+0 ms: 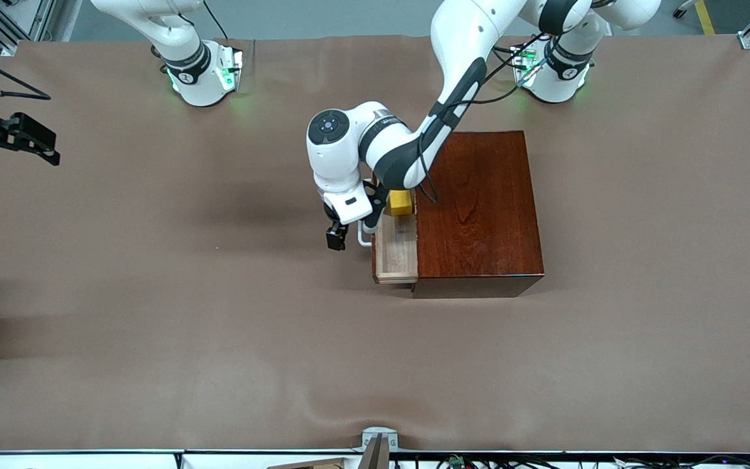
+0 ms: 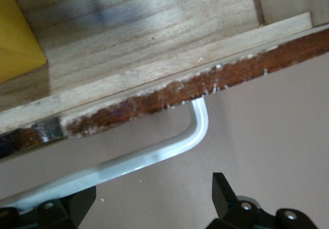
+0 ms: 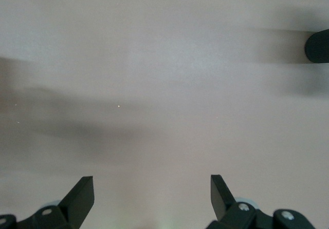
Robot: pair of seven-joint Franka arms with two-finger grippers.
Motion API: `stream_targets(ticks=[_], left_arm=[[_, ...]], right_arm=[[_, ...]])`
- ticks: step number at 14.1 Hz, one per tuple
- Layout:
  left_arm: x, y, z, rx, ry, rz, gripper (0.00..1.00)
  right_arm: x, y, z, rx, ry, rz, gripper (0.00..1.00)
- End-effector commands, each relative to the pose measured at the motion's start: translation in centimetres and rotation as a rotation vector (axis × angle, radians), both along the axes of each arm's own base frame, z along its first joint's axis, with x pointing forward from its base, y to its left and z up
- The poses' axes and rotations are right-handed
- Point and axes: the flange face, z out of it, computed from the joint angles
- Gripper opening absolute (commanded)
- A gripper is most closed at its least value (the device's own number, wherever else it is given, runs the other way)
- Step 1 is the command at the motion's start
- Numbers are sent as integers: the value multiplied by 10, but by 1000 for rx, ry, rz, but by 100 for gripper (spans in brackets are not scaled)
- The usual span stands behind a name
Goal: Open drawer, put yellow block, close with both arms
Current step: 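Push the drawer shut into the box with the left gripper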
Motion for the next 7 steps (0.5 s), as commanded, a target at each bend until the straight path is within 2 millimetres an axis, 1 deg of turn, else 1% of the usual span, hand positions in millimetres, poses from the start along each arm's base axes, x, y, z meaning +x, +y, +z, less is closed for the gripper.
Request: stream_targets(ticks=[1,3,5,7], left_arm=[[6,20,-4,89,24,-14,100],[5,25,-9,117,46,-8,100],[5,32,-11,157,67,3,100],[6,37,-11,180,84,12,100]], right_arm=[[0,-10,8,22,-18,-1,100],[1,-9,10,24,-24,1,100],[2,-8,10,67,-24,-7,100],[2,-10,8,86,-21,-59,100]])
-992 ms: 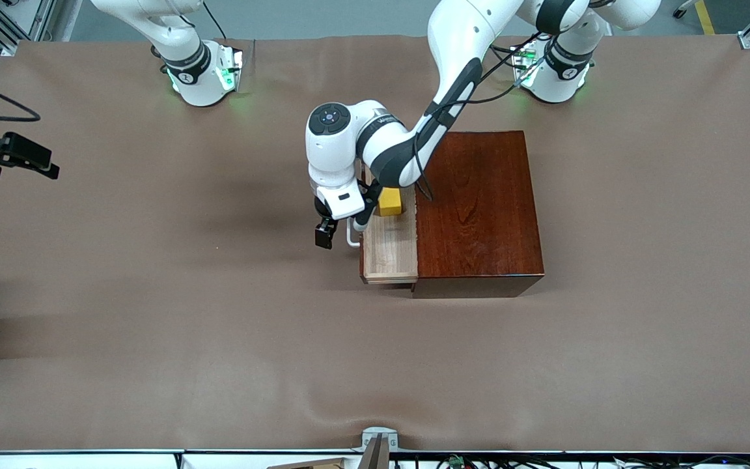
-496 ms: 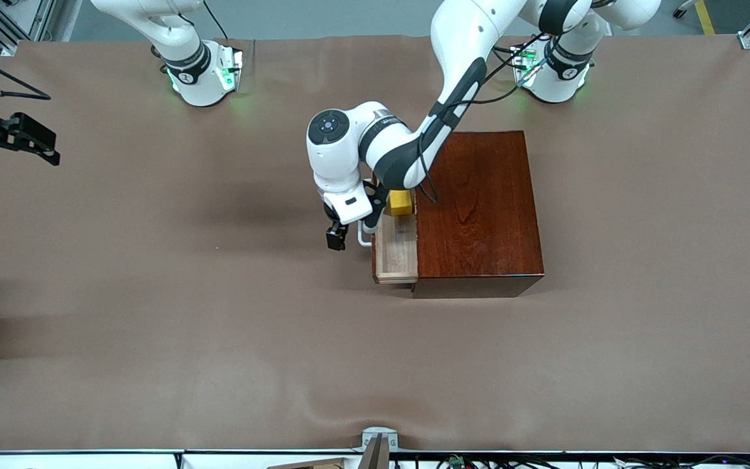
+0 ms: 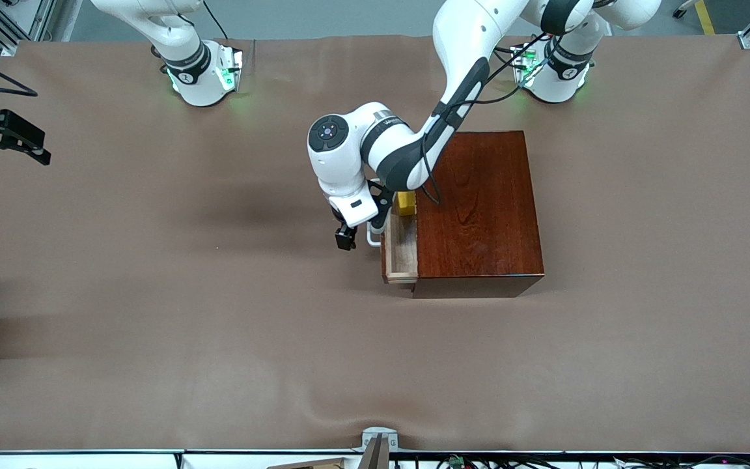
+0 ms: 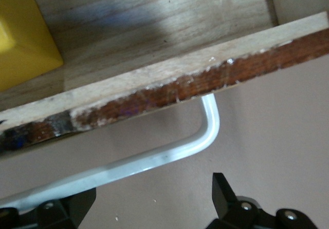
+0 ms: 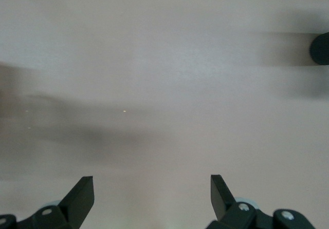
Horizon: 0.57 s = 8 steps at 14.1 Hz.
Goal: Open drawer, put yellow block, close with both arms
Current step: 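Push the drawer shut into the box with the left gripper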
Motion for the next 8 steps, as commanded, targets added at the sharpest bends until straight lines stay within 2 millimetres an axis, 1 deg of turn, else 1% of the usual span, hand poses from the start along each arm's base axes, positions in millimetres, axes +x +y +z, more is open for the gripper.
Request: stream_targets(ticks=[1,3,8], left_arm=[[7,31,-10,128,53,1,100],[9,36,-10,155,54,2,100],[9,46,-13,208,84,16,100]], right_arm=[[1,-3,5,34,-7,-64,100],[1,1,4,32,-5,-61,100],[-2,2,2,25,27,-60,100]])
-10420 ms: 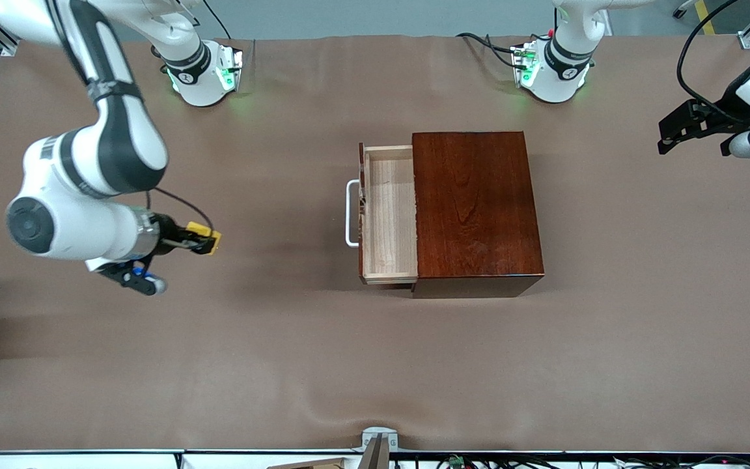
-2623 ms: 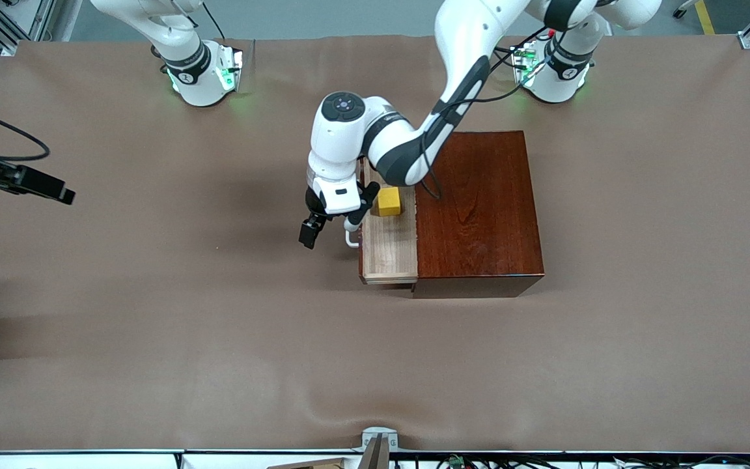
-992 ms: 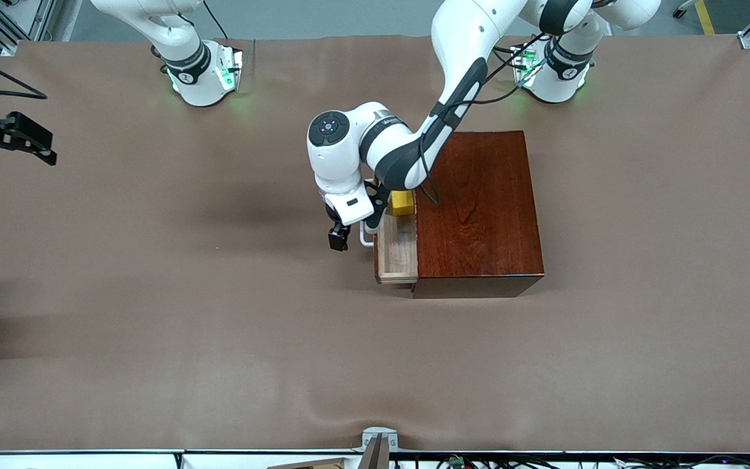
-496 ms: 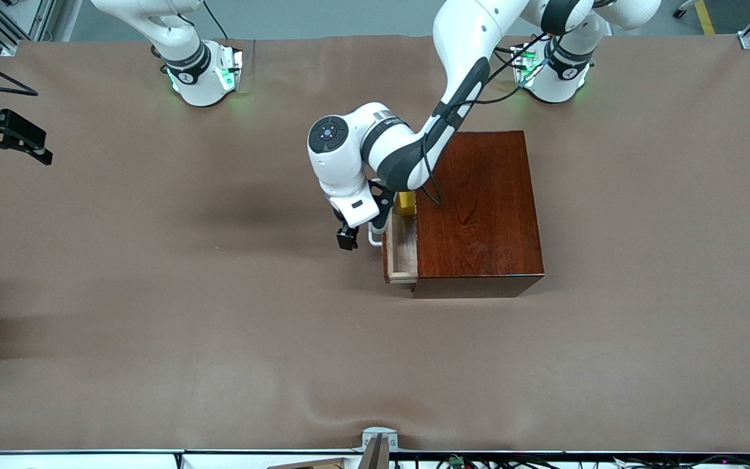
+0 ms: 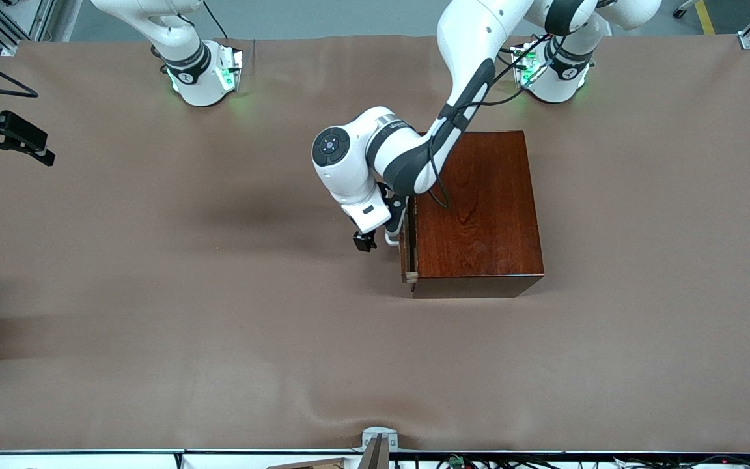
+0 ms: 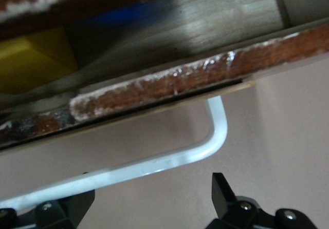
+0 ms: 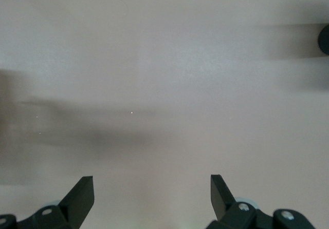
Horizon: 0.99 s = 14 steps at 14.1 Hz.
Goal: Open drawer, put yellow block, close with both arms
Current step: 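Push the drawer shut into the box with the left gripper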
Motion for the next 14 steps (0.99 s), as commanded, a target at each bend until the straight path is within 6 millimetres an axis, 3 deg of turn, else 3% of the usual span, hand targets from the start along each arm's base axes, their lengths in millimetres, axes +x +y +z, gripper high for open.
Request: stream_targets(ticks=[1,7,14], left_arm=[[4,24,-5,92,29,-10,100],[11,34,-1,115,30,6,100],[3,22,5,91,27,-10,100]], right_arm=[[-3,3,4,4,27,-13,100],[-4,3,4,14,32,-31,100],[-4,4,4,1,36,-62,100]])
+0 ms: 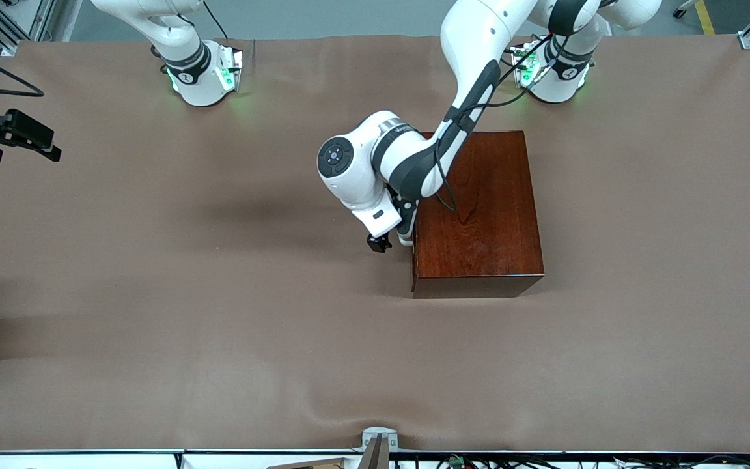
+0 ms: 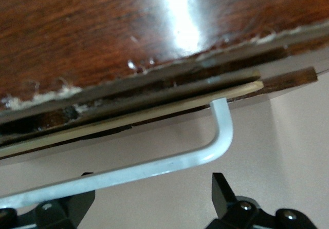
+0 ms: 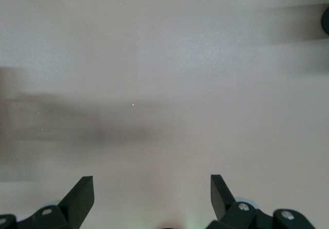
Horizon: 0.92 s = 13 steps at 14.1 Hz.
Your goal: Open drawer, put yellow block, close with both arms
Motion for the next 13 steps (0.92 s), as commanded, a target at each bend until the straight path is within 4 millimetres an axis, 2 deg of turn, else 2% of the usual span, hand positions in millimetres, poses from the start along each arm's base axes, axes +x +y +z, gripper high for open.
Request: stream_targets(ticks=[1,5,6,7,8,9,10,12,13], left_arm=[[-5,0,15,8,-11,-40,100],[-8,-7,106,-101,-67,-136,100],[-6,-1,142,-134,-91,-165,100],[-3,7,168,-157,-103,-195,100],[5,19,181,-162,-100,-233,100],[7,26,204,-175,-113,-289,100],[19,43,217,-174,-118,-322,100],[56,106,260,-188,-126,-381,100],[65,131,270,-176,-95,-430,100]], right_arm=[[-1,-4,6,1,2,-23,100],[0,-2,5,1,4,-22,100],[0,0,5,1,4,-16,100],[-1,1,6,1,2,-14,100],[0,2,5,1,4,-14,100],[-1,3,6,3,2,-14,100],[-1,3,6,4,2,-15,100],[-1,3,6,4,2,-15,100],[0,2,5,4,4,-14,100]])
